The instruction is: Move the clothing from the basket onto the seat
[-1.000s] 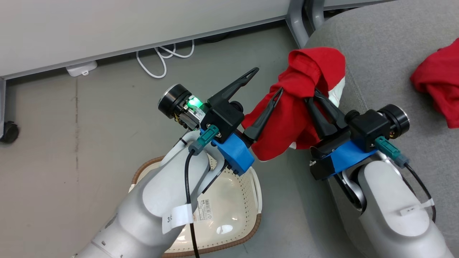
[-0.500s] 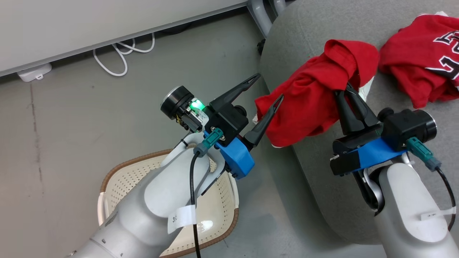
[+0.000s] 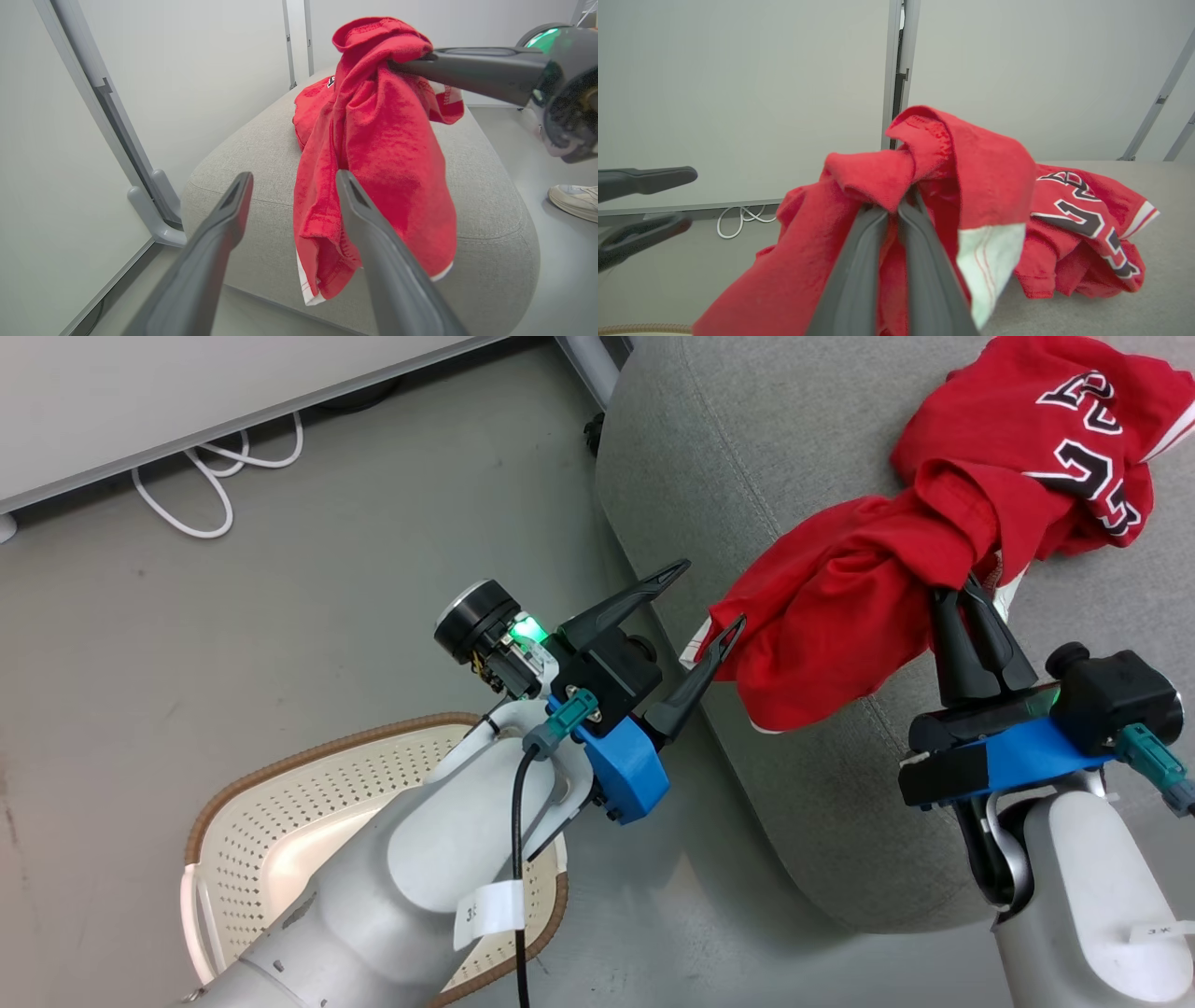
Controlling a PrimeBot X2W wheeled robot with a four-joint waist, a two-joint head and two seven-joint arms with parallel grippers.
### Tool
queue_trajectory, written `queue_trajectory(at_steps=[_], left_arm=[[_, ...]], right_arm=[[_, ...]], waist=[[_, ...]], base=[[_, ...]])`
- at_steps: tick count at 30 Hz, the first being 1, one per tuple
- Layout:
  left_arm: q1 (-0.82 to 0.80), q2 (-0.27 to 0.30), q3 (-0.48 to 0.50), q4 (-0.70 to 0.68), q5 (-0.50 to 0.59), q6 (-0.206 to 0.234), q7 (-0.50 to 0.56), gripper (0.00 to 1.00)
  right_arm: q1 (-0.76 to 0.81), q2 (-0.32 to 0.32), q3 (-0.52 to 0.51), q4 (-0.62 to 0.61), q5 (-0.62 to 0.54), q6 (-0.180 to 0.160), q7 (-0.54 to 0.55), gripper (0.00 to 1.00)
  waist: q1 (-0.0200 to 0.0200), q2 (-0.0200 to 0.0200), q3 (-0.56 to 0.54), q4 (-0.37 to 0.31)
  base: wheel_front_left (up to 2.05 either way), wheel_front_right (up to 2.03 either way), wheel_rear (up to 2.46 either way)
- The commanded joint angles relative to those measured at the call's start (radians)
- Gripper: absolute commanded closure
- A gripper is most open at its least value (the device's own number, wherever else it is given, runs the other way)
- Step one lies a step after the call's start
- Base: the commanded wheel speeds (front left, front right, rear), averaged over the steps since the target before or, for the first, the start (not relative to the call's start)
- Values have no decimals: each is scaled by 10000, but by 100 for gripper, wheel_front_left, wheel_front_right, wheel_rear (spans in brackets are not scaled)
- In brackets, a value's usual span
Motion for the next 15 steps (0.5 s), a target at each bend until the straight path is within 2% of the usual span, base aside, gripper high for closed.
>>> queue_trajectory(at_steps=[1,15], left_arm=[[-156,65,-11,32,-52,-7,-26,0],[-164,19,-159,-66,-137,-8,-26,0]], right_arm=[[190,66,-64,-62,21,1,-37,100],[563,179,-412,-229,76,1,-37,100]], waist=[[0,0,31,-108],[0,0,22,-200]], base=[[0,0,0],[0,0,0]])
